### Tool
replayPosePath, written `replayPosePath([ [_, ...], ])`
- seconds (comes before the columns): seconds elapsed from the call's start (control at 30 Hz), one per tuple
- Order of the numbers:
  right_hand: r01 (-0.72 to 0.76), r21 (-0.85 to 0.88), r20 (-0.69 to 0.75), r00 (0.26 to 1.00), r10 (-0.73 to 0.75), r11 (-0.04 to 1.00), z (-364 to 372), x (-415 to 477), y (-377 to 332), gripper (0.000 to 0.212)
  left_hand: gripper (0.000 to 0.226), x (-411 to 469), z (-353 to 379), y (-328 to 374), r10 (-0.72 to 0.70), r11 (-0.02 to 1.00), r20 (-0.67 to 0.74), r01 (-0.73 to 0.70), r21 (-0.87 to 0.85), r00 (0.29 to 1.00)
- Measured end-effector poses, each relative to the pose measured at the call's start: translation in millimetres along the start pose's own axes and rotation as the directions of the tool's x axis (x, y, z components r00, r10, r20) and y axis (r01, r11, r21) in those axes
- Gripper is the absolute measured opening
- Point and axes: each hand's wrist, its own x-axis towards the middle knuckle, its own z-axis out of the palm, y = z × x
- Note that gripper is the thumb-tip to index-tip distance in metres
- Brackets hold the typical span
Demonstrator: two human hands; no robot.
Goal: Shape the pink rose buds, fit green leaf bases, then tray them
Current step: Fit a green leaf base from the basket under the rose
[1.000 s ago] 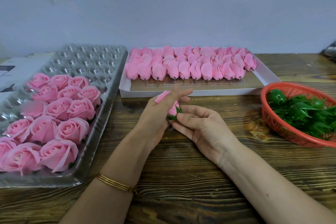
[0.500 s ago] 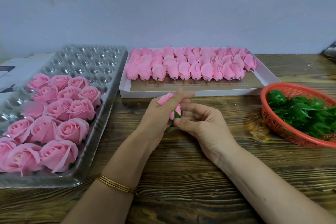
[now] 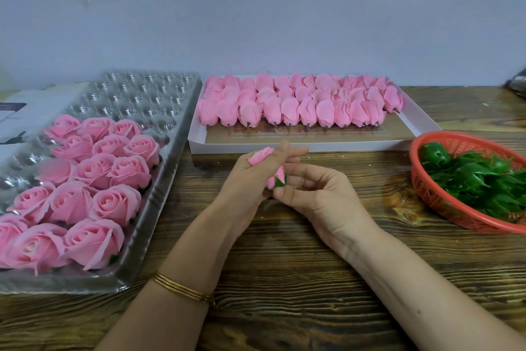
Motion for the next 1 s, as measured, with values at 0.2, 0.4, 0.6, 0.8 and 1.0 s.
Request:
replayPosePath([
  [0.2,-0.120,0.120,0.068,0.991,0.112,0.985,-4.5,-0.2,-4.9,0.044,0.037,-0.1,0.2,-0.3,-0.003,1.000,-0.007,0.003,0.000,1.000],
  [0.4,-0.026,-0.013,0.007,1.000,0.026,1.000,-4.3,-0.2,-3.8,0.039,0.035,-0.7,1.4,-0.1,-0.001,1.000,0.002,0.001,-0.028,1.000],
  [0.6,0.073,-0.128,-0.004,0.997,-0.074,0.989,-4.3,-1.3,-2.7,0.035,0.032,-1.9,1.3,0.5,0.022,1.000,0.037,-0.022,0.016,0.999],
  [0.8,0.122,-0.231,-0.027,0.991,-0.132,0.965,-4.2,1.4,1.9,0.028,0.032,-2.2,1.9,0.9,0.001,1.000,0.052,-0.002,0.022,0.999],
  [1.0,0.130,-0.205,-0.052,0.988,-0.143,0.970,-3.8,3.2,2.8,0.029,0.044,0.1,1.1,-1.2,-0.002,1.000,0.007,0.002,0.000,1.000],
])
